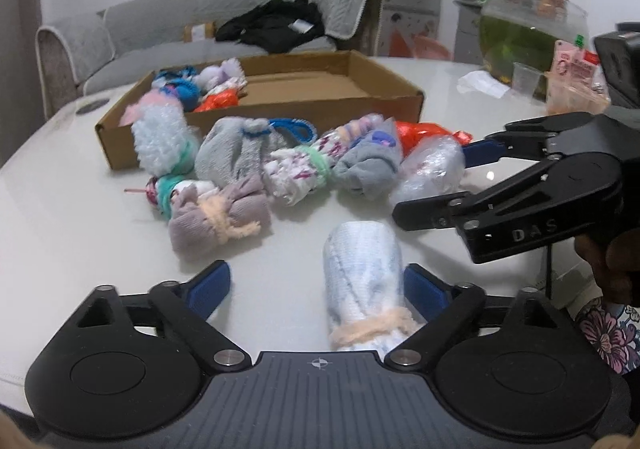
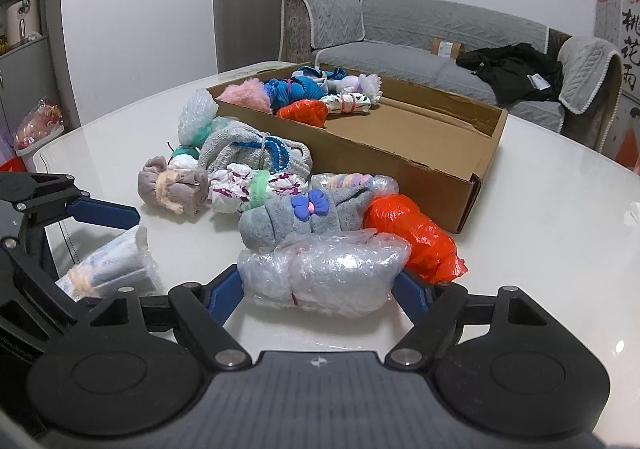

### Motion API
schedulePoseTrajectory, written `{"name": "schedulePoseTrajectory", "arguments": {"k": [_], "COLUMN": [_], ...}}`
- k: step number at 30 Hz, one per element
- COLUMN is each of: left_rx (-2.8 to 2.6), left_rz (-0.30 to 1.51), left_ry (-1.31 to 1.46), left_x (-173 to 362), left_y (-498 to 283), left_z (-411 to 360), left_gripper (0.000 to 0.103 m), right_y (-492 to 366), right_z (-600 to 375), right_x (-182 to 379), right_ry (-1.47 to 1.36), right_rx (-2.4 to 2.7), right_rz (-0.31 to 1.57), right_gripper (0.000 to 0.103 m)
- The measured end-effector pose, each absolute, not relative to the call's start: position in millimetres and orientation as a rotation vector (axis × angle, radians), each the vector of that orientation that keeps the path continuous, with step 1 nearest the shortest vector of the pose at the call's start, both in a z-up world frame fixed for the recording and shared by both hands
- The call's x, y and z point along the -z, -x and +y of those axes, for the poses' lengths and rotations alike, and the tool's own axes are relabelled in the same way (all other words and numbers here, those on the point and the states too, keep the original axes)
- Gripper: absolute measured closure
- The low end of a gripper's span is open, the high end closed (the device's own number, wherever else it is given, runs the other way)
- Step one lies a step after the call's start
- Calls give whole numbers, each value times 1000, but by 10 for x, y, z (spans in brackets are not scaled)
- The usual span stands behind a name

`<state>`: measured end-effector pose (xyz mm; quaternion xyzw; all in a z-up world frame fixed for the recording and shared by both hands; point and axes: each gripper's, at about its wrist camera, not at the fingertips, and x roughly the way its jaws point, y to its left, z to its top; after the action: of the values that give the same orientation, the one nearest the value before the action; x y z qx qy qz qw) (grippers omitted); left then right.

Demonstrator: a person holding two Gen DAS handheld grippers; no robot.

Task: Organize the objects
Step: 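Grasp the white striped sock bundle with the left gripper while the right grasps the bubble-wrap bundle, then carry both bundles over the cardboard tray and lower them inside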

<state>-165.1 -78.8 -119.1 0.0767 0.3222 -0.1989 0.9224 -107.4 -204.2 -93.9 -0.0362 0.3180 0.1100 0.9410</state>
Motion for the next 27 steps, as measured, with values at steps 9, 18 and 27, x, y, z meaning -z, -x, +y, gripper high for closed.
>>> {"name": "schedulePoseTrajectory", "arguments": {"k": [9, 18, 27], "left_rx": [414, 391, 384], "left_rz": [664, 694, 676], "left_ry": [-157, -127, -128], "left_x": [1099, 696, 15], "left_y": [1684, 1409, 849], "left_z": [-780, -544, -370], "left_gripper": [68, 68, 68], "right_y": [1061, 1114, 979], "right_z": [-2064, -2233, -2403], "right_x": [923, 667, 117], "right_ry": [58, 38, 107], "right_rx": [-225, -201, -224], "right_rz": [650, 629, 534], "right_gripper": [30, 32, 32]}}
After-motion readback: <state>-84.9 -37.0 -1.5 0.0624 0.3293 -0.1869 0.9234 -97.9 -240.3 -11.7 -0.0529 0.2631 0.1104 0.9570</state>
